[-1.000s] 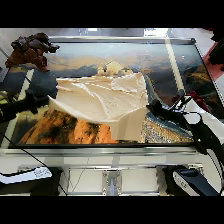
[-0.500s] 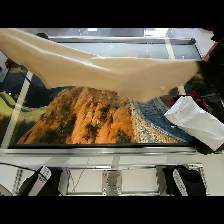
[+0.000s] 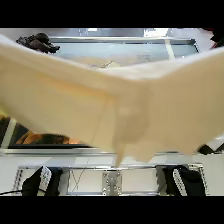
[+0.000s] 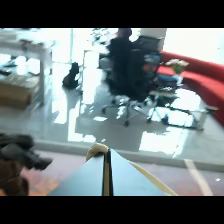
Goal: Fold the shirts.
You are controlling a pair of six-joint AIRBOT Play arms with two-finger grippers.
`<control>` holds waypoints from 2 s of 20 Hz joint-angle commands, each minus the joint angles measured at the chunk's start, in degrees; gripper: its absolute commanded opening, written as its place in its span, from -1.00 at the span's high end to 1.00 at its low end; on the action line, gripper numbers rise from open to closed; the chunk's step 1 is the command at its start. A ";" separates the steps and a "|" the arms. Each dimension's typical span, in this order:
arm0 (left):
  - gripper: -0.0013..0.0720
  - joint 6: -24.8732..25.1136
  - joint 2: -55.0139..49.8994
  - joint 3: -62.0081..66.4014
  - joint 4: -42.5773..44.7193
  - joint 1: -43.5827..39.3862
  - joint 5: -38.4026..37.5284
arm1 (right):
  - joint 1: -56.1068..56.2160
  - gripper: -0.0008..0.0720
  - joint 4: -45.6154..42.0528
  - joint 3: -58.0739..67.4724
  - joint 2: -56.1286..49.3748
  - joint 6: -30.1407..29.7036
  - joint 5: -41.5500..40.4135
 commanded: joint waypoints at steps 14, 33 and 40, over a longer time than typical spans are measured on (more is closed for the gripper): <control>0.95 -30.10 -43.54 -22.67 56.78 -38.14 20.94 | 3.54 0.92 17.68 -19.04 -54.07 -22.69 -26.91; 0.94 -16.72 -34.77 -31.63 45.55 -41.40 5.95 | 7.91 0.92 -10.01 -15.54 -57.66 -14.78 -6.14; 0.94 -24.44 -34.75 -39.32 50.36 -41.38 15.93 | 7.78 0.92 -12.44 -26.01 -57.86 -12.28 -11.13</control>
